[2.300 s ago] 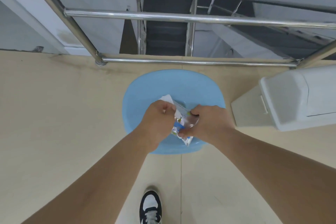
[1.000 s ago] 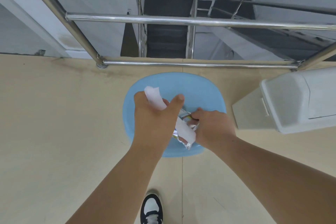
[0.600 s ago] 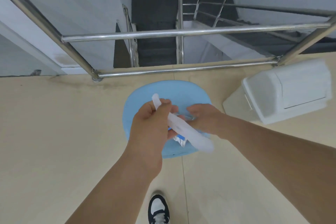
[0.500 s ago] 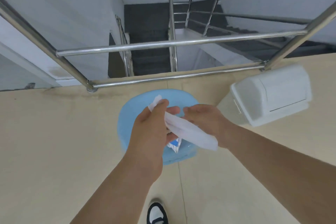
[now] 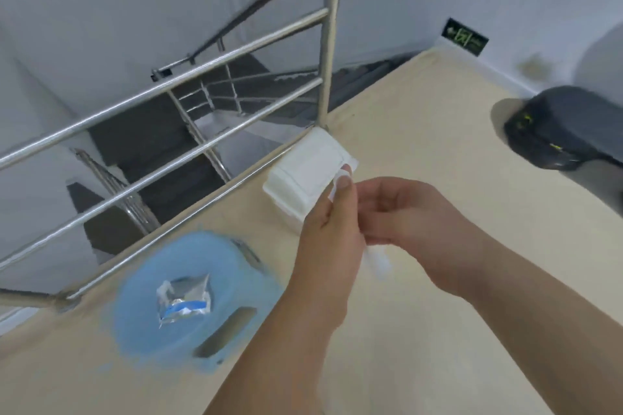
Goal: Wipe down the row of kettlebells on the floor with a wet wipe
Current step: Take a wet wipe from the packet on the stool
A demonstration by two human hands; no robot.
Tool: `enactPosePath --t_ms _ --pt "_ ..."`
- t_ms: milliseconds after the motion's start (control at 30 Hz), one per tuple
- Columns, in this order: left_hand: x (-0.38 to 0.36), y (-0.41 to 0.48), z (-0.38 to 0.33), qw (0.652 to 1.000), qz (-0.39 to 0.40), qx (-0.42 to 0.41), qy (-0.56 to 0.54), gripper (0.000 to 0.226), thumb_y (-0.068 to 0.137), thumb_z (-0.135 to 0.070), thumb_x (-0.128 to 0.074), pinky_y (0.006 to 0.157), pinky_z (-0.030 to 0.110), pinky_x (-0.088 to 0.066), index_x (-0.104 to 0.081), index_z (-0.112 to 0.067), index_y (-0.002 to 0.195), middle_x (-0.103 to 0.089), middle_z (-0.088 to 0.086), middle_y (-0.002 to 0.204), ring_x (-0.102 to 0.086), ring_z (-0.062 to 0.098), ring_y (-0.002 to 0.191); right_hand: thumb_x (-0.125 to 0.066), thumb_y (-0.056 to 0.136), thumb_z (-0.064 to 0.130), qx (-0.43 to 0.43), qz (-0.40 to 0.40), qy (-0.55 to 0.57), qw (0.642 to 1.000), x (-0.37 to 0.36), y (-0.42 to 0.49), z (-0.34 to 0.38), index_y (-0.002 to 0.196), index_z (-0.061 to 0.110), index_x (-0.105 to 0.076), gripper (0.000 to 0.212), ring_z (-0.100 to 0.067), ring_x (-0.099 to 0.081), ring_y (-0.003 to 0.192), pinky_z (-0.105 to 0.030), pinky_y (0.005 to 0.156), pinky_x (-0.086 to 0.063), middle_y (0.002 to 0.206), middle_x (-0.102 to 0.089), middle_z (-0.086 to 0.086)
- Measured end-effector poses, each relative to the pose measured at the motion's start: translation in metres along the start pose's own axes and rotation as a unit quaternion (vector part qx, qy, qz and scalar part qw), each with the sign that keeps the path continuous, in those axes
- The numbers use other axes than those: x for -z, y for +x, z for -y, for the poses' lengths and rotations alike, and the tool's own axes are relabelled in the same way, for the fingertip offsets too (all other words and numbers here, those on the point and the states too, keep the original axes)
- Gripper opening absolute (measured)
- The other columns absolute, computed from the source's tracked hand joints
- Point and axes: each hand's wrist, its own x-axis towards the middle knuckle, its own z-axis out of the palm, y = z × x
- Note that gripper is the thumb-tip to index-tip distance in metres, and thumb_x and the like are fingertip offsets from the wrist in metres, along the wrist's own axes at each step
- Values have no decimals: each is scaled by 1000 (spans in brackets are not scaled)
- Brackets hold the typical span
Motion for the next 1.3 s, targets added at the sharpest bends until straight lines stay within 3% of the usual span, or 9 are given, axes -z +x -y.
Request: enactPosePath --t_ms 133,267,333,567,700,800,900,1133,1300 --pt "-132 -56 -10 990 119 13 70 26 101 -55 -48 111 38 -44 -67 -50 117 -75 -16 114 -67 3 114 -70 90 7 29 -97 -33 994 112 -111 -4 98 18 -78 17 -11 -77 83 -26 76 -55 88 -81 4" --pt "-278 -129 3 961 232 -6 148 27 103 -40 -47 107 37 -49 -67 -40 121 -72 -12 121 -68 2 110 -66 95 21 19 -253 24 967 230 -224 -45 84 12 -80 20 -26 -78 84 -48 88 -61 75 -78 -7" --pt "-349 -158 17 946 267 -25 183 28 105 -31 -45 101 42 -55 -72 -31 111 -76 -10 112 -73 13 103 -64 98 17 14 -302 90 949 287 -280 -69 89 4 -80 23 -28 -78 82 -45 86 -63 81 -79 -12" --pt "-553 -219 55 903 349 -56 244 31 103 -21 -45 96 49 -58 -76 -24 101 -78 -8 102 -72 18 103 -61 93 4 -18 -495 252 832 446 -428 -145 96 4 -78 18 -31 -73 84 -40 78 -62 95 -79 -14" --pt "-643 -227 74 865 439 -25 242 29 105 -19 -46 98 56 -55 -75 -18 107 -77 2 109 -72 28 107 -54 90 0 -22 -537 313 783 508 -471 -178 89 6 -74 21 -31 -67 81 -42 74 -60 86 -72 -12" --pt "-714 -236 92 816 523 27 245 21 100 -23 -62 99 55 -55 -70 -14 117 -77 7 111 -72 30 107 -59 95 12 -17 -559 352 750 555 -493 -197 99 7 -74 17 -38 -73 94 -53 87 -59 101 -77 -19" --pt "-789 -247 110 767 581 49 267 28 90 -20 -76 95 51 -56 -70 -13 117 -78 7 108 -72 31 107 -61 98 15 -10 -603 376 703 608 -517 -211 98 2 -69 15 -33 -70 88 -45 80 -54 107 -73 -28" --pt "-957 -289 160 707 646 141 252 22 94 -5 -67 97 48 -58 -67 1 116 -76 16 111 -71 34 109 -56 100 15 -17 -704 401 586 721 -607 -256 102 5 -70 17 -32 -72 87 -38 70 -55 104 -77 -20" --pt "-1074 -335 209 700 637 179 268 14 89 1 -67 76 32 -59 -61 -6 99 -72 15 95 -69 23 81 -61 95 35 -48 -708 368 601 797 -666 -311 101 9 -70 28 -24 -63 81 -37 74 -46 103 -72 -22"
